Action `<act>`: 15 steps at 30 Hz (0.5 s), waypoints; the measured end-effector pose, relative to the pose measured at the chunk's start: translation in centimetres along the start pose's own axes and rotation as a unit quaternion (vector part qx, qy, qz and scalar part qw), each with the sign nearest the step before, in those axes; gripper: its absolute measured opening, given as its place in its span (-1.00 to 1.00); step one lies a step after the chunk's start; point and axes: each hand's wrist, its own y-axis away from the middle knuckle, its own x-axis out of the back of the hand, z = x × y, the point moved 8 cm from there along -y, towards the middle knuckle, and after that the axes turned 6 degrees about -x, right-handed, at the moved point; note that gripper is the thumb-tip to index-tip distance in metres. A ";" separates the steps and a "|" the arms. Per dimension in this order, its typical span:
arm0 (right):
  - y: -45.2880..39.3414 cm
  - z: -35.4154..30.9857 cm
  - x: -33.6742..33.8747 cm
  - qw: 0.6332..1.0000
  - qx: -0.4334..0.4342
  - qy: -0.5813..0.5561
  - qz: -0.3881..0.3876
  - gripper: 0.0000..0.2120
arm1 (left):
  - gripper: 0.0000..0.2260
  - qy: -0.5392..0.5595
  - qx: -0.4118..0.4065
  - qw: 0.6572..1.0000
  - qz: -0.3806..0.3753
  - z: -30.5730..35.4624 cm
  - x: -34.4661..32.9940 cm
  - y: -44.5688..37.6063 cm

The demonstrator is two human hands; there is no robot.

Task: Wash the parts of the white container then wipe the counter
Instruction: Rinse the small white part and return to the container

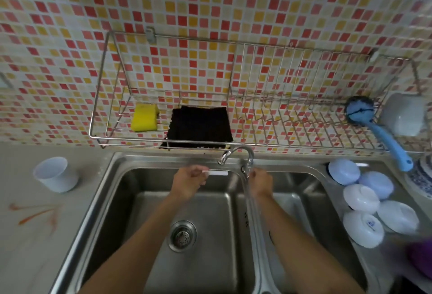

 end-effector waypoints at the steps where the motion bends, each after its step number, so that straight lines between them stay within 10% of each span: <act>1: -0.3 0.1 0.0 1.000 0.004 0.007 0.004 -0.76 | -0.88 0.003 0.003 1.000 -0.001 -0.1 -0.2 -0.1; 15: -1.6 0.4 -2.3 0.995 0.086 0.000 -0.053 -0.84 | -0.90 0.009 0.020 1.000 0.000 0.1 -2.8 -1.1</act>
